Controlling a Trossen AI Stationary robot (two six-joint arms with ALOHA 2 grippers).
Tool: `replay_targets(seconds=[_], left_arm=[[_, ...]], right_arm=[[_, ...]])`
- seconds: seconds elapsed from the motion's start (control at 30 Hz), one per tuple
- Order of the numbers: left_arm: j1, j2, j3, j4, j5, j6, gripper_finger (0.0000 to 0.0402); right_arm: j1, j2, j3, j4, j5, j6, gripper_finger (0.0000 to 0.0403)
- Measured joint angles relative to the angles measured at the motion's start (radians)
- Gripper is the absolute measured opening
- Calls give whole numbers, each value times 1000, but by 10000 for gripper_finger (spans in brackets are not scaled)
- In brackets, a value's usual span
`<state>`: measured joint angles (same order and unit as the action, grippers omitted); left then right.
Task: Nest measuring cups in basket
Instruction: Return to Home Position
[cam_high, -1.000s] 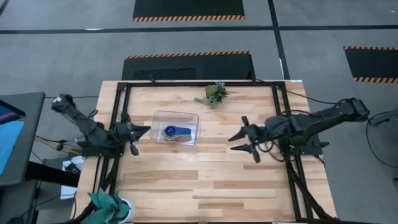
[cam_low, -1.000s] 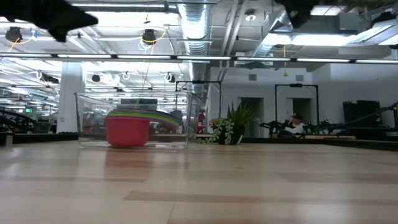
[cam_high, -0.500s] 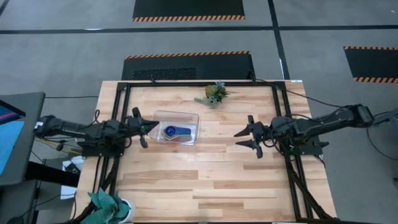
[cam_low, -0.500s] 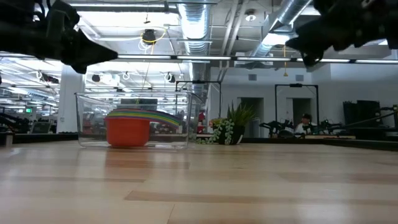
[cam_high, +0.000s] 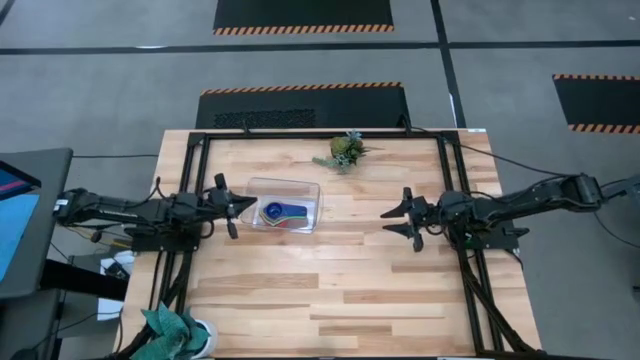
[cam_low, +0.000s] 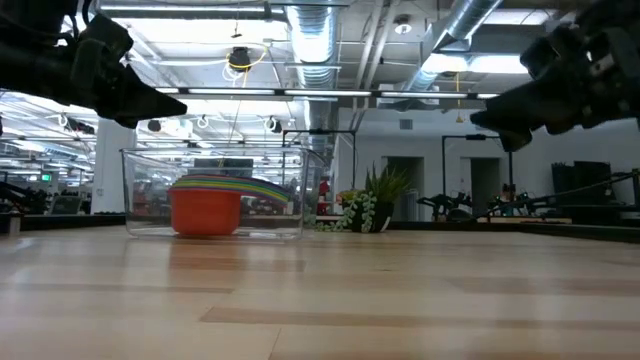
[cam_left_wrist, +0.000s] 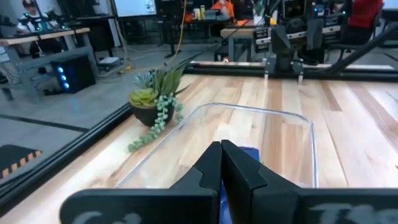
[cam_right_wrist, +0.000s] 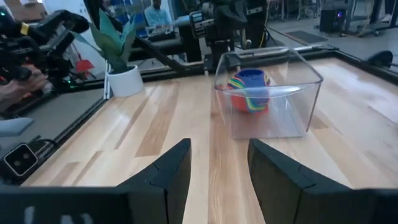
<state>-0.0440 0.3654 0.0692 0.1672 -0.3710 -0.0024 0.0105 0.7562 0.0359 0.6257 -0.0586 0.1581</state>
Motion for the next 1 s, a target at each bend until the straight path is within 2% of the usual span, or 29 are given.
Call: replay_targets(seconds=[0.17, 0.27, 0.5, 0.6, 0.8, 1.0], left_arm=[[-3, -25, 0, -40, -9, 11, 0], [-3, -87, 0, -98, -10, 14, 0], [-3, -367, 4, -302, -30, 31, 0], [-9, -354, 29, -355, -3, 23, 0], [-20, -363, 39, -434, -19, -9, 0], [-21, -361, 41, -434, 1, -10, 0]], right_arm=[[0, -21, -28, 6, 0, 41, 181], [0, -44, -28, -37, 0, 55, 180], [0, -167, -28, -145, -1, 79, 183], [0, -230, -29, -194, -2, 51, 182], [-6, -377, -29, -337, -4, 45, 180], [-7, -554, -25, -484, -1, 43, 183]])
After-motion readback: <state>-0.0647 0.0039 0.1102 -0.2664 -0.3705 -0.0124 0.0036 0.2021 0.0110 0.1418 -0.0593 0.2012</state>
